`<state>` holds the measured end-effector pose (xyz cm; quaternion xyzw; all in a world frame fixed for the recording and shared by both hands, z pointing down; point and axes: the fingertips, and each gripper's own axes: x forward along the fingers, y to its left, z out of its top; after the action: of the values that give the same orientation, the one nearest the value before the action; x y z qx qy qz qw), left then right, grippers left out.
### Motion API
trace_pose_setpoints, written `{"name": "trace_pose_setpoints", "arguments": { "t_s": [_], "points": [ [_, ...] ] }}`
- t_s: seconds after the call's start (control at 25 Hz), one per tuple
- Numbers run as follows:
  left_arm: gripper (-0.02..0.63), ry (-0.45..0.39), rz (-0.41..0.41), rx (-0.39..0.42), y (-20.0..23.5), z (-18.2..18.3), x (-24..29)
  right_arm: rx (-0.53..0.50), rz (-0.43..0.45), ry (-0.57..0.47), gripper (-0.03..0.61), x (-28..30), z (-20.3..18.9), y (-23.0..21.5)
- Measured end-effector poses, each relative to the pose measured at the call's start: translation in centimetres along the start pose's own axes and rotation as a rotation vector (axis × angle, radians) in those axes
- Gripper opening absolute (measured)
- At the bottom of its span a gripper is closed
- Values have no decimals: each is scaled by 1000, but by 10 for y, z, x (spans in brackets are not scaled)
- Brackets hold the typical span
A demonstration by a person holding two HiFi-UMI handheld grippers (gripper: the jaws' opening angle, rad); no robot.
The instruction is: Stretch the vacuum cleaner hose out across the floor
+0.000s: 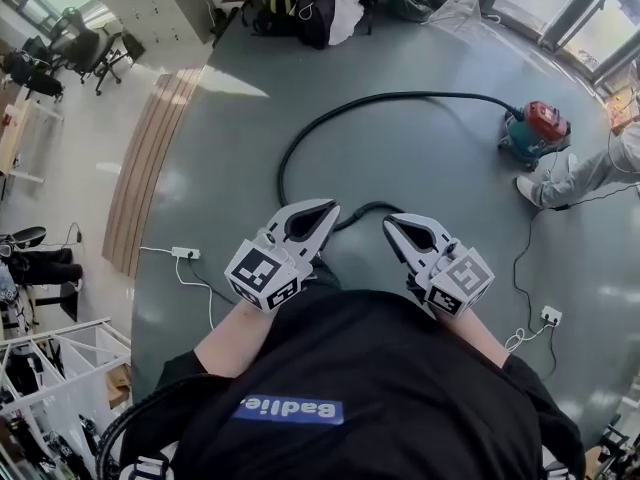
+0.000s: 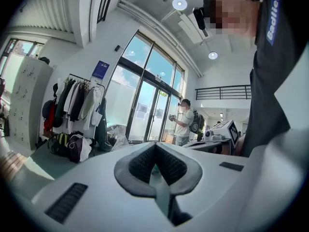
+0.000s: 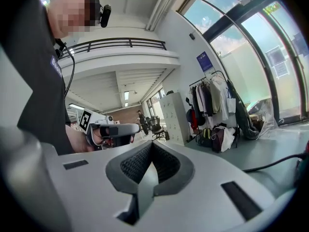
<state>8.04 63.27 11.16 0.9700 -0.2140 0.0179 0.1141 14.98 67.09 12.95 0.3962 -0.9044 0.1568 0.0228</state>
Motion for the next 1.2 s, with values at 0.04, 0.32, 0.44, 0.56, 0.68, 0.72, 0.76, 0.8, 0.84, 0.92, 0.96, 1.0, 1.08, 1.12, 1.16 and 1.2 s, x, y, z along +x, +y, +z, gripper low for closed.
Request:
{"name": "trace_pose_setpoints", "arguments": {
  "t_s": [0.04,0.32,0.44,0.56,0.68,0.72,0.76,0.8,0.84,0.92,0.96,1.0,1.08,1.12,1.16,1.2],
  "points": [
    [9,-4,-10,9,18,5,0,-3,-5,6,-5,18,4,-4],
    [9,-11,-50,67,130,37,-14,-45,-9,37,-5,138,44,-8],
    [9,-28,-43,58,165,45,-19,-69,-12,49,-5,173,55,-12],
    [9,-37,-44,50,189,52,-21,-90,-23,55,-5,195,67,-17],
    [9,-44,-33,57,208,59,-17,-111,-23,58,-5,209,78,-29],
    [9,-47,-24,58,216,62,-16,-115,-18,60,-5,214,80,-34],
    [9,-50,-14,58,223,64,-15,-120,-9,63,-5,221,83,-39],
    [9,-52,-3,59,232,66,-14,-127,2,65,-5,229,86,-44],
    [9,-51,8,63,241,68,-13,-134,16,67,-5,238,88,-49],
    [9,-47,33,74,261,73,-6,-147,47,66,-5,257,96,-63],
    [9,-47,47,78,271,77,0,-151,63,66,-5,266,100,-72],
    [9,-46,64,80,281,81,6,-152,80,67,-5,276,104,-82],
    [9,-41,101,82,302,88,20,-148,119,69,-5,296,112,-106],
    [9,-36,119,84,314,91,28,-146,142,70,-5,308,116,-119],
    [9,-30,135,85,327,93,37,-144,164,73,-5,319,120,-134],
    [9,-24,148,86,340,94,49,-143,186,76,-5,331,123,-150]
  ]
}}
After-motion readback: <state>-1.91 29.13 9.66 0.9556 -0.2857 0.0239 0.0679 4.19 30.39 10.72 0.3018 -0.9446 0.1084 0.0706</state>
